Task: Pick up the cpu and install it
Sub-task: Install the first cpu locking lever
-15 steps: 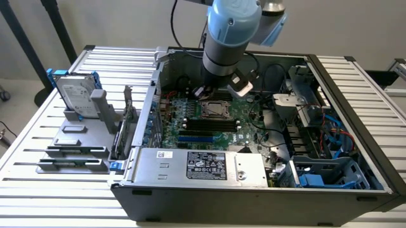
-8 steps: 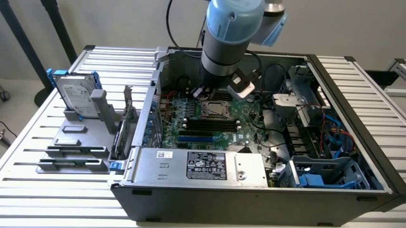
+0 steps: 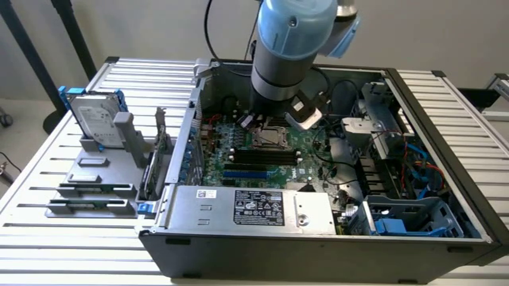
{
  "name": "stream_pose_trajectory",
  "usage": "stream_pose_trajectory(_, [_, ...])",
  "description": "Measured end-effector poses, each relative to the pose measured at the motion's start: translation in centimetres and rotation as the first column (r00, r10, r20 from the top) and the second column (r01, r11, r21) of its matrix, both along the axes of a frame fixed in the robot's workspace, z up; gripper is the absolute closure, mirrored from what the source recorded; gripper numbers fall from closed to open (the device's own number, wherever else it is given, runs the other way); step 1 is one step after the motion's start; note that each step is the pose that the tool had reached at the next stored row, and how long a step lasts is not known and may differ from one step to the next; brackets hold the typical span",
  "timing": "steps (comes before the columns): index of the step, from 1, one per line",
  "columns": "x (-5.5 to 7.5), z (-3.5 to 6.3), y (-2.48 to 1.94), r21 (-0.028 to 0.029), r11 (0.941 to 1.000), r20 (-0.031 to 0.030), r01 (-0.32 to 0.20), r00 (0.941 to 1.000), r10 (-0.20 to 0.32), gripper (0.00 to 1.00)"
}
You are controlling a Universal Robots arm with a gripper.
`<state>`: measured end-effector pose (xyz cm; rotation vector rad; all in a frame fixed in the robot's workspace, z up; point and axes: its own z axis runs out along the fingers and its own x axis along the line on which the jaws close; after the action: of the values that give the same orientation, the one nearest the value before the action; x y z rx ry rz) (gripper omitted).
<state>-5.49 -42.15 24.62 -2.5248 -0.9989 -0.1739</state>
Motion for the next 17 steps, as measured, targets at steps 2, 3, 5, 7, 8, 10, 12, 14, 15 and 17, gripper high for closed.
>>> stream_pose_trajectory(2, [-0.1, 0.07, -0.47, -0.0011, 1.0, 0.0, 0.0, 1.0, 0.0, 0.89])
stream_pose_trajectory(3, [-0.1, 0.09, -0.7, -0.0019, 1.0, 0.0, 0.0, 1.0, 0.0, 0.89])
stream_pose_trajectory(5, [-0.2, 0.11, -1.1, -0.0042, 1.0, 0.0, 0.0, 1.0, 0.0, 0.89])
stream_pose_trajectory(7, [-0.4, 0.11, -1.37, -0.0062, 1.0, -0.0009, 0.0, 1.0, 0.0, 0.89])
stream_pose_trajectory(8, [-0.5, 0.11, -1.41, -0.0069, 1.0, -0.0017, 0.0, 1.0, 0.0, 0.89])
stream_pose_trajectory(10, [-0.7, 0.12, -1.43, -0.0094, 1.0, -0.0039, 0.0, 1.0, 0.0, 0.89])
stream_pose_trajectory(12, [-0.8, 0.11, -1.44, -0.0128, 0.9999, -0.0066, 0.0, 1.0, 0.0, 0.89])
stream_pose_trajectory(14, [-0.9, 0.08, -1.45, -0.0177, 0.9998, -0.0095, 0.0, 1.0, 0.0, 0.89])
stream_pose_trajectory(15, [-0.9, 0.05, -1.45, -0.0202, 0.9998, -0.0106, -0.001, 0.9999, 0.0, 0.89])
stream_pose_trajectory(17, [-0.9, -0.06, -1.45, -0.0232, 0.9997, -0.0117, -0.001, 0.9999, 0.001, 0.89])
